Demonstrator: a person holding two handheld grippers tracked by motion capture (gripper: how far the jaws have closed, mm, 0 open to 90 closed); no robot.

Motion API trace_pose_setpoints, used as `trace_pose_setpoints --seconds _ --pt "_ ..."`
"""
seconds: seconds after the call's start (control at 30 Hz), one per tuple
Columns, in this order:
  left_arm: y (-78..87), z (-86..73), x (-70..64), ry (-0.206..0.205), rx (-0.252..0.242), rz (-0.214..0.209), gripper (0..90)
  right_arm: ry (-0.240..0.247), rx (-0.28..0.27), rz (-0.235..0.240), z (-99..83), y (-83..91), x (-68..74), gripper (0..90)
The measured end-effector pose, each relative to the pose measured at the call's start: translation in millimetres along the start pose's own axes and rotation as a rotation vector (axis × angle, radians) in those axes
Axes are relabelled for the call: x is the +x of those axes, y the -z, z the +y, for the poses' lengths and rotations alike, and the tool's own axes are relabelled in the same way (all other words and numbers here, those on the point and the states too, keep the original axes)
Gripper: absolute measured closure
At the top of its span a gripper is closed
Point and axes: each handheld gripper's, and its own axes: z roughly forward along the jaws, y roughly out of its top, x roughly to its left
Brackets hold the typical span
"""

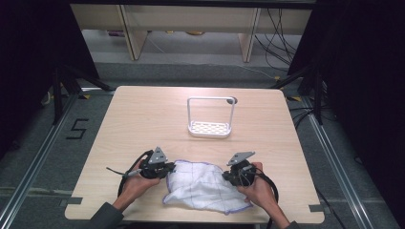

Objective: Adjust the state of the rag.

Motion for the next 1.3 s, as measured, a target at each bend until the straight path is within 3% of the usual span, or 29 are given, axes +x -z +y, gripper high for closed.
trace_pose_setpoints --seconds 0.13,0.37,0.4,0.47,0.53,0.6,0.67,0.7,0.77,0.8,0.9,0.93,0.97,1.03,1.13,1.2,1.23,1.3 --pt "6.6 5.8 2.3 -0.006 -0.028 0.016 86.3 -0.005 -0.082 -0.095 13.5 18.0 -18.8 84.8" --pt "4.1 17.6 12.4 -0.013 -0.061 0.065 86.2 0.009 -0.099 -0.172 33.5 11.2 -41.6 84.7" --pt "3.9 18.2 15.5 -0.015 -0.060 0.074 86.1 -0.009 -0.068 -0.163 38.8 6.2 -47.8 84.4" --pt "1.6 16.9 20.0 -0.008 -0.061 0.114 86.1 -0.009 -0.071 -0.175 38.5 2.6 -47.5 84.3" --pt "-3.1 13.8 26.5 -0.015 -0.046 0.139 85.9 0.013 -0.039 -0.180 36.0 -1.6 -43.0 83.3" --pt "-12.2 9.6 29.3 0.034 -0.075 0.135 83.6 0.026 -0.001 -0.180 33.9 -2.2 -38.1 79.3" --pt "-16.2 7.8 30.3 0.048 -0.052 0.130 75.5 0.017 0.009 -0.178 30.3 -2.7 -35.0 71.8" --pt "-16.4 7.4 30.0 0.075 -0.049 0.116 67.3 0.008 0.016 -0.179 28.1 -3.6 -33.8 68.5" --pt "-14.1 7.9 29.1 0.085 -0.051 0.129 53.9 -0.030 0.004 -0.169 24.8 -2.0 -34.2 59.3" --pt "-11.5 8.6 30.0 0.079 -0.036 0.140 44.9 -0.082 -0.008 -0.165 24.4 2.1 -36.7 53.6" --pt "-9.8 8.2 33.7 0.164 -0.049 0.150 39.9 -0.114 -0.050 -0.166 26.8 7.0 -46.5 51.8" --pt "-10.2 7.4 34.4 0.178 -0.044 0.155 38.6 -0.130 -0.088 -0.183 31.1 10.5 -59.1 51.3" --pt "-10.9 6.5 34.2 0.187 -0.034 0.158 38.6 -0.130 -0.088 -0.183 31.1 10.5 -59.1 51.3" --pt "-10.7 6.3 29.6 0.186 -0.009 0.155 36.2 -0.168 -0.123 -0.188 35.4 7.5 -70.0 51.8" --pt "-6.7 8.3 15.9 0.142 0.013 0.166 33.2 -0.190 -0.069 -0.175 41.9 -3.3 -77.0 51.8" --pt "-1.0 9.3 3.5 0.132 -0.003 0.114 31.4 -0.176 -0.056 -0.136 46.4 -18.9 -77.5 48.3" --pt "1.9 9.5 -4.1 0.144 -0.016 0.069 31.4 -0.176 -0.056 -0.136 46.4 -18.9 -77.5 48.3" --pt "7.3 7.1 -19.0 0.158 -0.015 0.008 30.5 -0.139 -0.003 -0.102 48.9 -27.6 -75.8 47.0"
